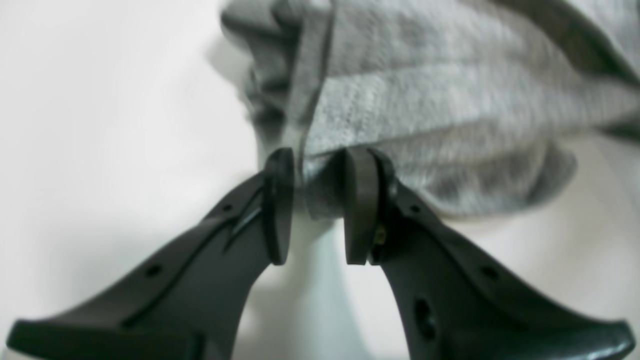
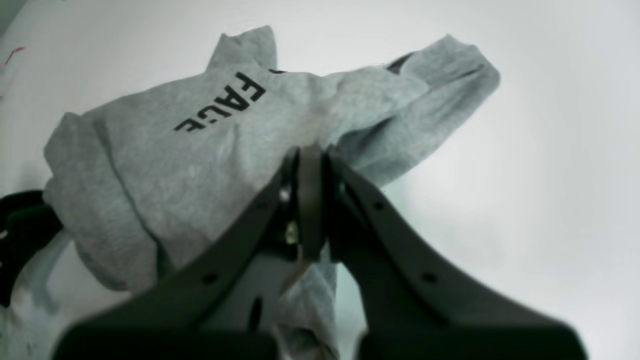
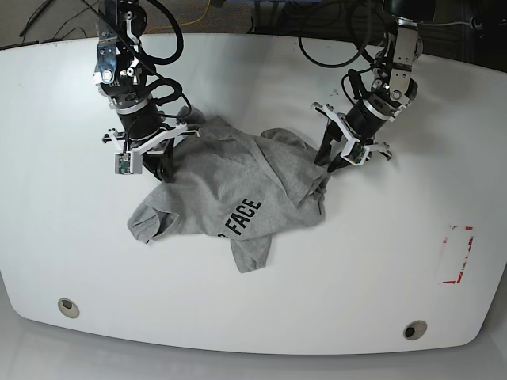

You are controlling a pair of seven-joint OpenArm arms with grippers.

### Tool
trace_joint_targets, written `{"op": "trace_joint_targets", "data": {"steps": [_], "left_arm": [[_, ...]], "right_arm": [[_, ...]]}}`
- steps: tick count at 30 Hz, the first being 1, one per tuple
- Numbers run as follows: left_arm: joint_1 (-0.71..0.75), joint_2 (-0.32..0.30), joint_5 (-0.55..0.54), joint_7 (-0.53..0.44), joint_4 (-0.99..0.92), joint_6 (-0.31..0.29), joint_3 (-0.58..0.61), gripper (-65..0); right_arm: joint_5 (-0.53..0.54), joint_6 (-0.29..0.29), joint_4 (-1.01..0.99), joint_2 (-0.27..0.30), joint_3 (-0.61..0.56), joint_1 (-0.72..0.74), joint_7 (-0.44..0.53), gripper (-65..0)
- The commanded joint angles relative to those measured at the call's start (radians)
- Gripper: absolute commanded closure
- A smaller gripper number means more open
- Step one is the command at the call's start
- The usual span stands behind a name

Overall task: Layout the t-shirt on the table in an organized manner, then fold the t-shirt properly
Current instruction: 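Lower the left gripper onto the shirt's sleeve edge and grasp it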

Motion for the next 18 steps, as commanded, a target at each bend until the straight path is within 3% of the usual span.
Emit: {"op": "trace_joint_targets", "data": {"steps": [1, 8, 12, 18], "left_arm": [[-0.005, -0.007, -0.012, -0.023, -0.009, -0.001, 0.021, -15.0], [-0.005, -0.022, -0.012, -0.026, -0.021, -0.001, 0.054, -13.5], [-0.008, -0.02, -0.012, -0.026, -0.021, 0.002, 0.056, 0.0], [-0.033, -0.017, 0.039, -0.026, -0.013, 0.002, 0.054, 0.0]], "right_arm": [[0.005, 0.008, 0.024, 0.006, 0.004, 0.007, 0.031, 0.0], [0.005, 0.011, 0.024, 0.006, 0.004, 0.007, 0.031, 0.0], [0.005, 0.014, 0.024, 0.006, 0.004, 0.01, 0.031, 0.0], [0.005, 0.014, 0.024, 0.006, 0.004, 0.017, 0.031, 0.0]]}}
